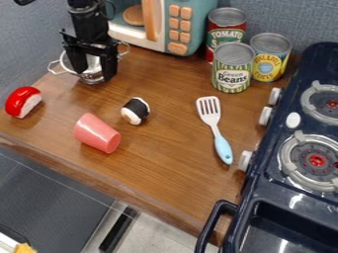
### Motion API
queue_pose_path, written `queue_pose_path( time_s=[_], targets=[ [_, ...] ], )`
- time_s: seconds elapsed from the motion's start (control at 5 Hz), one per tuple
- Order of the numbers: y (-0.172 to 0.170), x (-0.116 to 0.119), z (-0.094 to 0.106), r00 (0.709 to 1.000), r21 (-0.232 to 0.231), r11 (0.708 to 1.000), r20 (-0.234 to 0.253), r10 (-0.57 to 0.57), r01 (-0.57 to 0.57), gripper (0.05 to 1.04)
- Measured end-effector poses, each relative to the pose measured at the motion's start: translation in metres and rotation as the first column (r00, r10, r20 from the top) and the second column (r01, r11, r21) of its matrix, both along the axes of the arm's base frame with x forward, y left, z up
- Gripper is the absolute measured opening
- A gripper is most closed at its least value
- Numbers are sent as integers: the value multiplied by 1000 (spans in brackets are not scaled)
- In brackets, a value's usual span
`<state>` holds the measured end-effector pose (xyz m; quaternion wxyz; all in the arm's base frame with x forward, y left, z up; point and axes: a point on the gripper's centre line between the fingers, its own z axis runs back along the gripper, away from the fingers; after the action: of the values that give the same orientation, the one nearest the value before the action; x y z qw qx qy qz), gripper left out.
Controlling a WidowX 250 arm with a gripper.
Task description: Displaced the silver pot and made it to tilt
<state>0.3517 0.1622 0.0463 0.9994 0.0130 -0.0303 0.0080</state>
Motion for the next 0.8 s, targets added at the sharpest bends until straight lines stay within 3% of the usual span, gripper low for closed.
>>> queue_pose_path(
  time_s=[0.2,0.4,0.6,0.8],
  targets=[
    [2,-1,-10,999,38,998,-30,-38,39,998],
    [-6,-17,-25,993,61,994,-83,-81,87,998],
    [-16,-30,2,993,82,990,22,-112,110,999],
    [-20,-41,15,987,78,989,82,-136,130,999]
  ],
)
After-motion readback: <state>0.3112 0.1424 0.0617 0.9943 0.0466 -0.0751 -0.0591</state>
